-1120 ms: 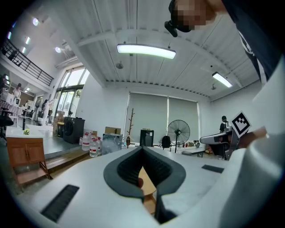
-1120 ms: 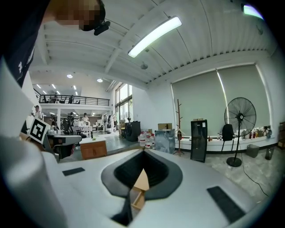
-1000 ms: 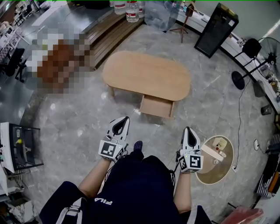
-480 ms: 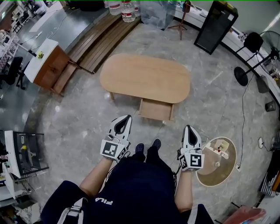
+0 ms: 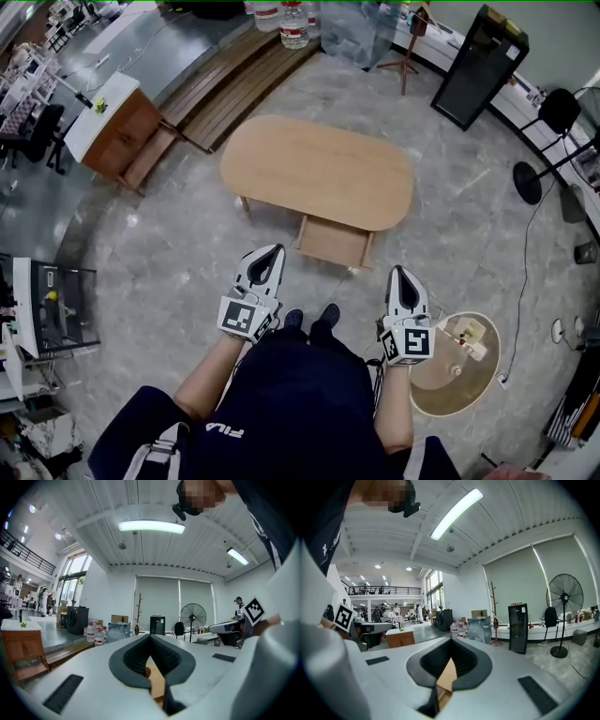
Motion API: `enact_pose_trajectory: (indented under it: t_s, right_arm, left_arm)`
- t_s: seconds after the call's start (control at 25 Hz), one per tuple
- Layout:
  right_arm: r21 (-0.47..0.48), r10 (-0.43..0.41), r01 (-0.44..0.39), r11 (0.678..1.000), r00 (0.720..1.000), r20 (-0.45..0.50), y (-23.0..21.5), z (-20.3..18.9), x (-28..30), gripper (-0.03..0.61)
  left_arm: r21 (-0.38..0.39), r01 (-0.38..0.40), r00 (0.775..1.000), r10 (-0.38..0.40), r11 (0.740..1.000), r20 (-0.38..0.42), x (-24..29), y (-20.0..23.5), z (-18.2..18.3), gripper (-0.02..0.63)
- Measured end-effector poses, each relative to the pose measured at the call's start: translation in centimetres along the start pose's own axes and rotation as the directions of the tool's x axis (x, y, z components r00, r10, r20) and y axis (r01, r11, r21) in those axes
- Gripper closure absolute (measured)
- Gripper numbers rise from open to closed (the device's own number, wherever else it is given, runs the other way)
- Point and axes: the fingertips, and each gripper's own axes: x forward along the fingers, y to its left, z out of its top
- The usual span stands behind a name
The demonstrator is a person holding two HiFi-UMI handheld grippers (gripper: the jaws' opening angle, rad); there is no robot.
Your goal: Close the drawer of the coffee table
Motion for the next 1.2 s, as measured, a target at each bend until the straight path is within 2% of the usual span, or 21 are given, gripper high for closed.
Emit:
enact_pose_trajectory:
  t_s: [0.24,0.56,0.88,1.2]
  right_arm:
    - [-0.004,0.043,-0.043,0.999,0.999,-0.001,0.1,0.5,0.5,0.552]
    - [0.024,0.019,-0.019,1.000,0.999,-0.034,-0.2,-1.5,2.1,0.552]
    - [0.046,0.009,-0.004,0.999,0.994,-0.108,-0.9,-5.0,4.3,0.552]
    - [0.089,-0.007,0.025,0.996,0.979,-0.202,-2.1,-9.6,6.2,0.552]
  left_arm:
    - [-0.021,-0.042,0.999,0.041,0.999,-0.030,-0.7,-0.1,-0.8,0.589]
    - [-0.010,-0.017,0.997,0.016,1.000,-0.074,0.4,1.6,-2.6,0.589]
    - [-0.035,0.007,0.987,-0.012,0.999,-0.161,2.3,3.7,-7.1,0.589]
    - [-0.091,-0.012,0.961,-0.014,0.996,-0.276,4.3,5.8,-13.1,0.589]
